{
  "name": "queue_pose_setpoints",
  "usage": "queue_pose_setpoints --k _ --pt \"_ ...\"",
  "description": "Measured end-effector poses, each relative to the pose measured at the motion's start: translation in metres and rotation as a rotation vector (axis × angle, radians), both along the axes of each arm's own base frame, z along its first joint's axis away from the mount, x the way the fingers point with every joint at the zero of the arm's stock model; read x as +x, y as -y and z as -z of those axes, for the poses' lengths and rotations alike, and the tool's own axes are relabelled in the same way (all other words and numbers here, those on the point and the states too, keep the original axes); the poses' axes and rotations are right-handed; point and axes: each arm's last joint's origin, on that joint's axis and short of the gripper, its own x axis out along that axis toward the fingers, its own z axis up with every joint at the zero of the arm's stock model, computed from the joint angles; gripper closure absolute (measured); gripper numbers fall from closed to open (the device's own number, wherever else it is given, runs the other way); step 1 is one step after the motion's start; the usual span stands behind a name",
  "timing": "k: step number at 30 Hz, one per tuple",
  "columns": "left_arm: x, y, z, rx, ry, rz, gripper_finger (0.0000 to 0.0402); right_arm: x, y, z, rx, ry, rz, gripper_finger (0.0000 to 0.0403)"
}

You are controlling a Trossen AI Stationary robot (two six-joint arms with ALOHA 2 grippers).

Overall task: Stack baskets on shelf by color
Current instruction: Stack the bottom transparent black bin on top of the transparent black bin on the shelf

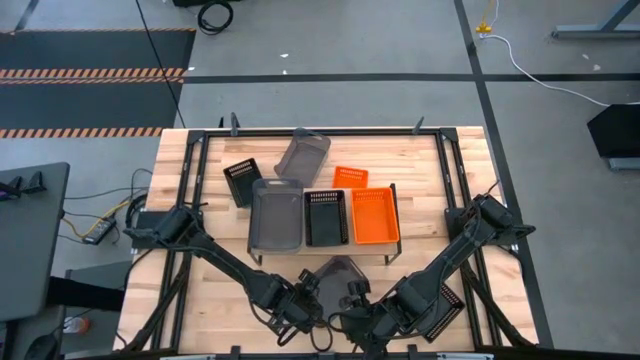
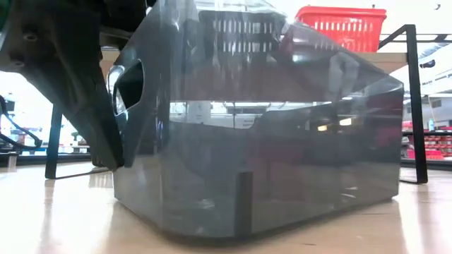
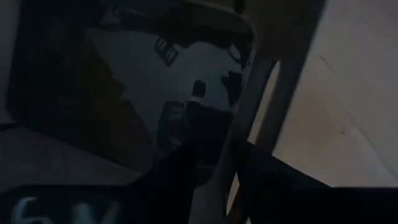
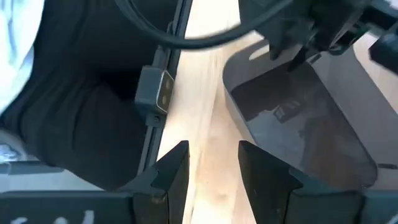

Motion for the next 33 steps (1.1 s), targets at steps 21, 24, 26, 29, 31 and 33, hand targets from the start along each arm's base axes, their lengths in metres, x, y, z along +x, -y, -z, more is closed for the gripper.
queue_pose_setpoints --k 21,24,26,29,31,33 --pt "-0.034 0.018 -0.055 -0.19 0.003 0.035 0.0395 -0.022 0.004 -0.029 -0.076 -0.151 0.067 0.0257" --pt "-0.047 0.022 -0.076 -0.273 0.003 0.056 0.0393 -0.022 0.004 -0.029 -0.075 -0.152 0.067 0.0257" --pt "-0.055 0.024 -0.089 -0.309 0.017 0.079 0.0392 -0.022 0.004 -0.029 -0.075 -0.152 0.067 0.0257" --pt "-0.07 0.024 -0.114 -0.357 0.066 0.11 0.0392 -0.022 0.004 -0.029 -0.076 -0.152 0.066 0.0257" --pt "-0.08 0.022 -0.133 -0.393 0.119 0.13 0.0392 -0.022 0.004 -0.029 -0.077 -0.153 0.066 0.0257" --pt "-0.089 0.019 -0.151 -0.416 0.183 0.144 0.0392 -0.022 0.004 -0.029 -0.077 -0.153 0.066 0.0257"
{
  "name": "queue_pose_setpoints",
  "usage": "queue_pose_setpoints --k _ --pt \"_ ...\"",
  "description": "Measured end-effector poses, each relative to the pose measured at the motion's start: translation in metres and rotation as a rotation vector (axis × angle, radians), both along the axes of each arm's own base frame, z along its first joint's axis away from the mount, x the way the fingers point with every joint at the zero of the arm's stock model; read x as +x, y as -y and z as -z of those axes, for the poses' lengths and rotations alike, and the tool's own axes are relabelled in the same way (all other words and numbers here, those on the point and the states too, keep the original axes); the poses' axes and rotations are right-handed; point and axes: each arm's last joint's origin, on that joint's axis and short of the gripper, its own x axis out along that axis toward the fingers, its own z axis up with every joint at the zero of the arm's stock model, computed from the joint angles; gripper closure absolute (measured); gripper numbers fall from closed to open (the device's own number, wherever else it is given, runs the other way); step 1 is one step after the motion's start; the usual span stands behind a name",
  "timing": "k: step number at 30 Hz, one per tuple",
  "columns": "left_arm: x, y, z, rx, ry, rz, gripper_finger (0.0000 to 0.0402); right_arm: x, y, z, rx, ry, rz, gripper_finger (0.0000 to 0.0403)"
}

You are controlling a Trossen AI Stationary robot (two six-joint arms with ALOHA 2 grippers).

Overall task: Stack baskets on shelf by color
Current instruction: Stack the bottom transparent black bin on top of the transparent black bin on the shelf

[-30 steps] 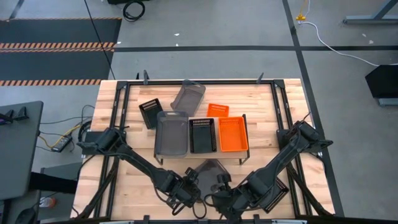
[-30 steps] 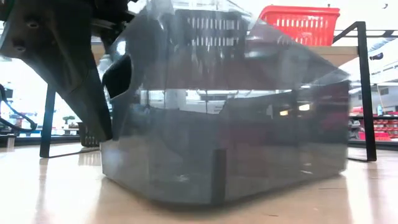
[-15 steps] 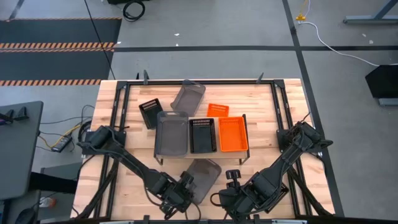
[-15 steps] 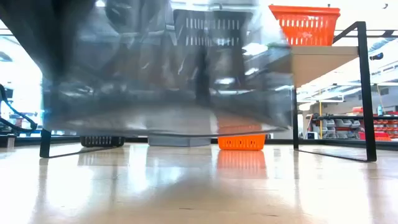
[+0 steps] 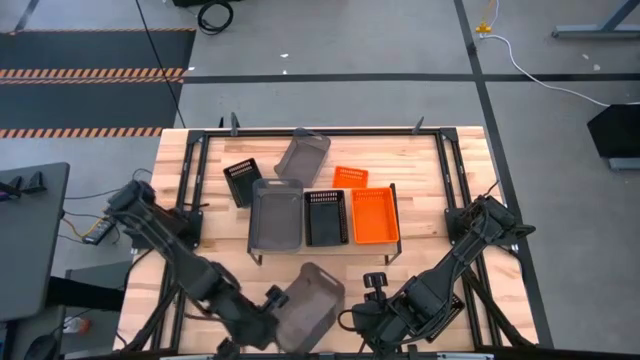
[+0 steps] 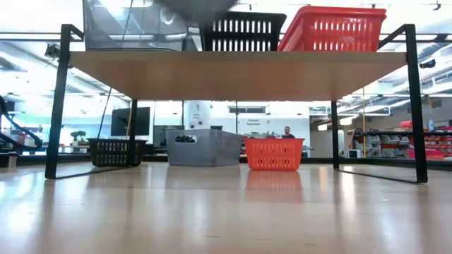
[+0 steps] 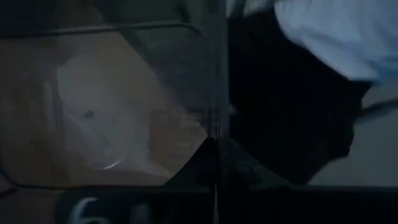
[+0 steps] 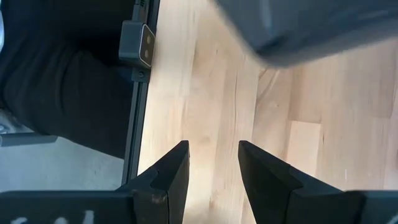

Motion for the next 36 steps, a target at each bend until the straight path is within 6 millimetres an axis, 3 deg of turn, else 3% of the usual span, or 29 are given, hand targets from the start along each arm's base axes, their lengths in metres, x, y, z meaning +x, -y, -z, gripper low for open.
queue_pose_setpoints --k 7,16,20,28,36 --pt "-0.031 -0.028 -0.052 0.068 0.246 -0.12 0.0391 0.0 0.0 0.0 0.0 0.0 -0.001 0.0257" --pt "-0.046 -0.068 -0.074 0.271 0.38 -0.379 0.0391 0.0 0.001 0.0 -0.026 0.018 -0.009 0.0257" --pt "-0.05 -0.081 -0.074 0.334 0.378 -0.517 0.0391 0.0 0.001 0.0 -0.027 0.019 -0.009 0.0257" --pt "-0.053 -0.101 -0.06 0.345 0.203 -0.702 0.0391 0.001 0.001 0.0 -0.027 0.019 -0.008 0.0257" --pt "-0.049 -0.108 -0.057 0.262 0.1 -0.708 0.0391 0.001 0.001 0.0 -0.029 0.021 -0.006 0.0257"
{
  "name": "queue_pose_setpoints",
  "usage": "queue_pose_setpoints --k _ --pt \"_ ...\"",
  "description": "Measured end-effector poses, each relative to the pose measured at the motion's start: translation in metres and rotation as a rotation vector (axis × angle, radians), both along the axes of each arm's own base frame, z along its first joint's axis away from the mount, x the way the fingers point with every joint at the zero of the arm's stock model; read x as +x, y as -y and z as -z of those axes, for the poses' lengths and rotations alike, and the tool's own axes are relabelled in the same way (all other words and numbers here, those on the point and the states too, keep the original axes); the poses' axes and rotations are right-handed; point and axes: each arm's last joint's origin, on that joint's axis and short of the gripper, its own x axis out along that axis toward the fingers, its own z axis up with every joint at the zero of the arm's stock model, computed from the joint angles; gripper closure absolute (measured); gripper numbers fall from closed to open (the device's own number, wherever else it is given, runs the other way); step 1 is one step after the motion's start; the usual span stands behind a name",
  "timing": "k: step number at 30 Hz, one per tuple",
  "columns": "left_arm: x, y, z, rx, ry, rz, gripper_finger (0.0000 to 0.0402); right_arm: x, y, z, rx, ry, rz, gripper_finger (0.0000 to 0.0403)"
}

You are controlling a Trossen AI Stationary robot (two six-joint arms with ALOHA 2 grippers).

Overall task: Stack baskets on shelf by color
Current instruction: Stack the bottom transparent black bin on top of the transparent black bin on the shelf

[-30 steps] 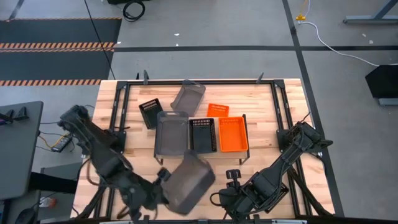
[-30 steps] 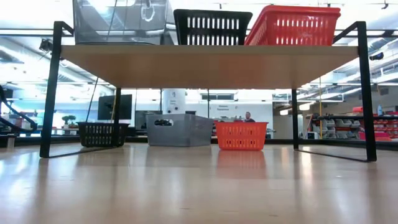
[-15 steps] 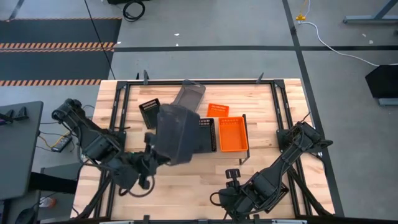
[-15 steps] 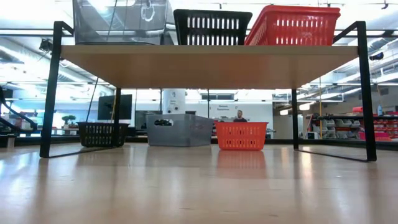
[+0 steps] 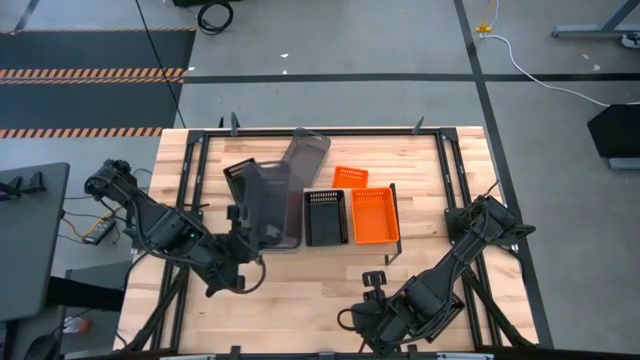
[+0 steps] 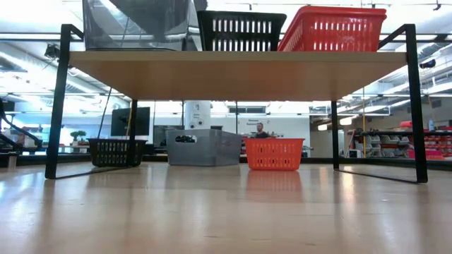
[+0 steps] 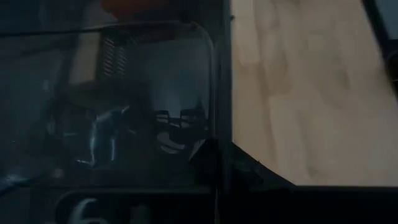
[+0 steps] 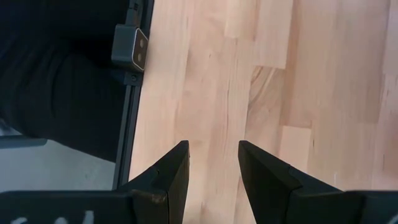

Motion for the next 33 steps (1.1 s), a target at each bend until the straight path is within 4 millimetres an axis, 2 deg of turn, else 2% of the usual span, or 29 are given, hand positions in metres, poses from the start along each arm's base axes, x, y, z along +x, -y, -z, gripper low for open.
queue_pose_setpoints --k 13,27,33 --pt "0.002 -0.012 0.006 -0.037 -0.076 -0.088 0.0386 0.001 0.001 0.0 -0.017 0.016 0.009 0.0257" --pt "0.002 -0.011 0.005 -0.036 -0.069 -0.084 0.0327 0.001 0.001 0.0 -0.017 0.016 0.009 0.0257" --pt "0.004 -0.01 0.004 -0.034 -0.057 -0.066 0.0317 0.001 0.001 0.0 -0.017 0.016 0.009 0.0257"
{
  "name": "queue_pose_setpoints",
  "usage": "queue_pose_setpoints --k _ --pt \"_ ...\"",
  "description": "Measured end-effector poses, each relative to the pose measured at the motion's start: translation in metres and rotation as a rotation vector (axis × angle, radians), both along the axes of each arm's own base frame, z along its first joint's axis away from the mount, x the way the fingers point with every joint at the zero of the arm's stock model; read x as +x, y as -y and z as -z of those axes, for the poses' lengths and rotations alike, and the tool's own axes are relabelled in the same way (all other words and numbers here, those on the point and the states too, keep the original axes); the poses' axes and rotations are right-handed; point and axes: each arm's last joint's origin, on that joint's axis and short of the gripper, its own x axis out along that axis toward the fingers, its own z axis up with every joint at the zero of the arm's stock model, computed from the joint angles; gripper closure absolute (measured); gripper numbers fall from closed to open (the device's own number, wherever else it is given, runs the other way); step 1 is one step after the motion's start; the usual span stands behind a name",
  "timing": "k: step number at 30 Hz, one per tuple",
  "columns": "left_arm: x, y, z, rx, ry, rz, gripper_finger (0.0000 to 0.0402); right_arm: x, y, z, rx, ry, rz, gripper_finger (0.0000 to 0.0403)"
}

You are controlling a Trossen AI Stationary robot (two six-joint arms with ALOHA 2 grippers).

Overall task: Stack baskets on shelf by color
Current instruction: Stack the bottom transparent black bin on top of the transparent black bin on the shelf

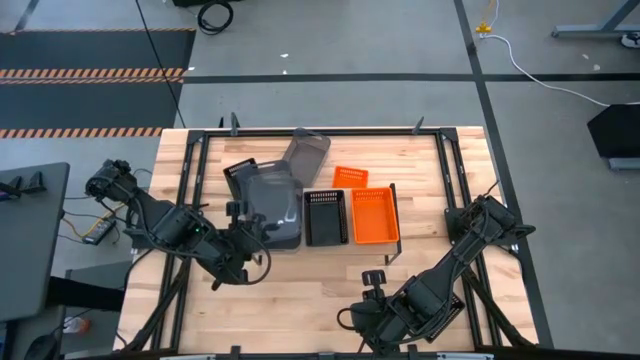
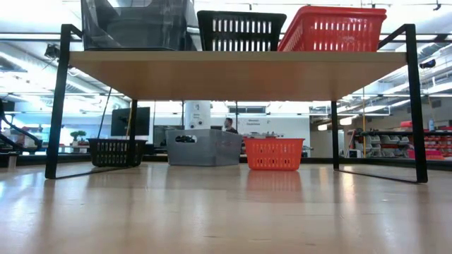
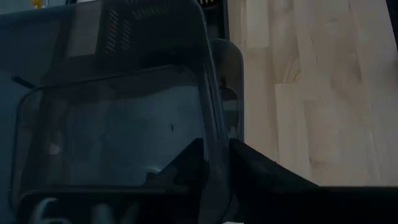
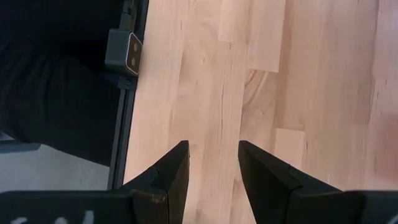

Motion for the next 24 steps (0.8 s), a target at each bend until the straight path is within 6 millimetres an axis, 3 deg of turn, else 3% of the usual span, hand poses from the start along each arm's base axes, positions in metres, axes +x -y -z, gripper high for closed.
queue_pose_setpoints --k 7,14,24 --pt "0.0 0.0 0.0 0.01 -0.003 0.014 0.0339 0.0 0.0 0.0 0.0 0.0 0.0 0.0257" --pt "-0.003 0.012 -0.002 0.046 0.012 0.127 0.039 0.0 0.0 0.0 -0.002 0.0 -0.005 0.0257" --pt "-0.008 0.026 -0.005 0.035 0.053 0.206 0.0384 0.0 0.0 0.0 -0.003 0.001 -0.007 0.0257"
